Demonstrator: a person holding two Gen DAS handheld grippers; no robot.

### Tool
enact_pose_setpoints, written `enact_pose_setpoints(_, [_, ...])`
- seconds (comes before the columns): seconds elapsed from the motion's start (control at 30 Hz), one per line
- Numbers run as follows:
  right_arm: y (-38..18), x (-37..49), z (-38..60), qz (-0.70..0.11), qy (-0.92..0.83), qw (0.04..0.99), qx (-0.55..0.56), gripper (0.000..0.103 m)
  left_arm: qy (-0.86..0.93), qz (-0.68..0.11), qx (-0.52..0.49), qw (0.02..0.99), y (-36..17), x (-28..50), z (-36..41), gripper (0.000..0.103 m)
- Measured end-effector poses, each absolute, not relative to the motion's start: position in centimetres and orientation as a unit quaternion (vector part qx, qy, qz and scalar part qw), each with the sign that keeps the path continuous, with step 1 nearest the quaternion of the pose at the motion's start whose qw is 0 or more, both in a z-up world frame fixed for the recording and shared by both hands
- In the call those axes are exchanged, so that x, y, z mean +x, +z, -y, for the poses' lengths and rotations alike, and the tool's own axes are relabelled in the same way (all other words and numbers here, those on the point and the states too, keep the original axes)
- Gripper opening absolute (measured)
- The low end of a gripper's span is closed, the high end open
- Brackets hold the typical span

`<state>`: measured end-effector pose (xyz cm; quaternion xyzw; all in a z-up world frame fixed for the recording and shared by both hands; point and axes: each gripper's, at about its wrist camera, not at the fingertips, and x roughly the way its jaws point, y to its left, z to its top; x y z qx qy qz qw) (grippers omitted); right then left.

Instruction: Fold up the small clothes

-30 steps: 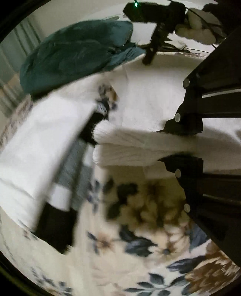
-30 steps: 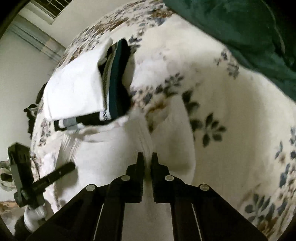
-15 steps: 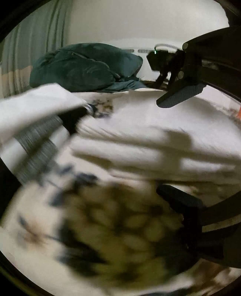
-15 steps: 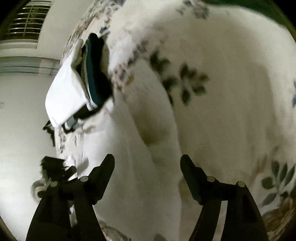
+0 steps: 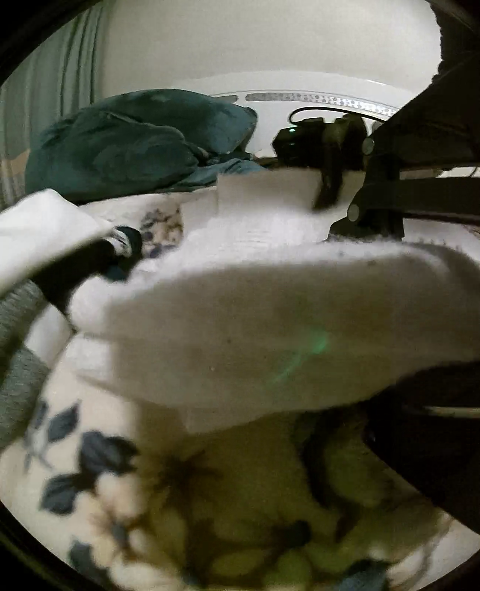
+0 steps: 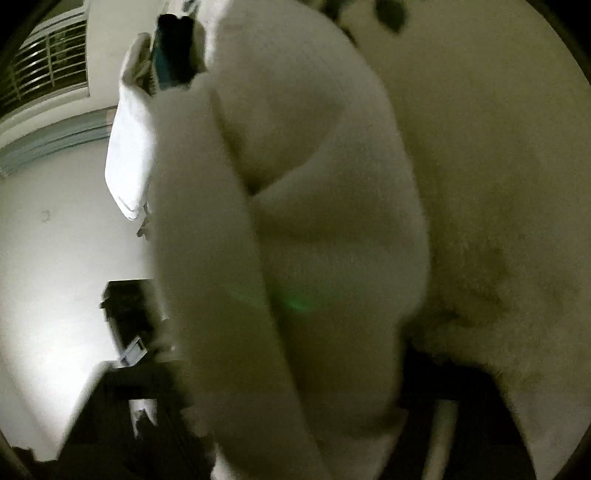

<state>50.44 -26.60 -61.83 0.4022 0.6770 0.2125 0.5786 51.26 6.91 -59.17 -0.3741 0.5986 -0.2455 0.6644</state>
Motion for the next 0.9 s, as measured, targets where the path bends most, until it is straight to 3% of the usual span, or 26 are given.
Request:
enact_pose_setpoints(0.13, [-58.7, 50.0, 26.5, -0.668, 0.204, 0.606, 0.38, 0.038, -0.242, -0.589, -0.371, 0.676, -56.7, 50.5, -7.2, 0.028])
enact_pose_setpoints(0.43, [-45.2, 52.6, 25.5, -0.607, 0.232, 0.673, 0.353, 0.037, -0.27, -0.538, -0.371, 0.707, -46.2, 53.0, -8.4, 0.028])
enact_pose_setpoints(0.67, [-34.8, 61.9, 20.9, -0.534, 0.282, 0.725, 0.333, 0.037, -0.273, -0.463, -0.357, 0.764, -36.2, 62.4, -12.3, 0.028])
enact_pose_setpoints(0.77, [-33.7, 67.6, 18.3, -0.514, 0.295, 0.734, 0.331, 0.037, -0.257, -0.452, -0.349, 0.779, -35.4, 67.5, -15.1, 0.029])
enact_pose_setpoints(0.9, [-37.6, 73.0, 14.2, -0.524, 0.288, 0.733, 0.325, 0.037, -0.221, -0.488, -0.338, 0.774, -39.8, 72.6, -18.3, 0.029])
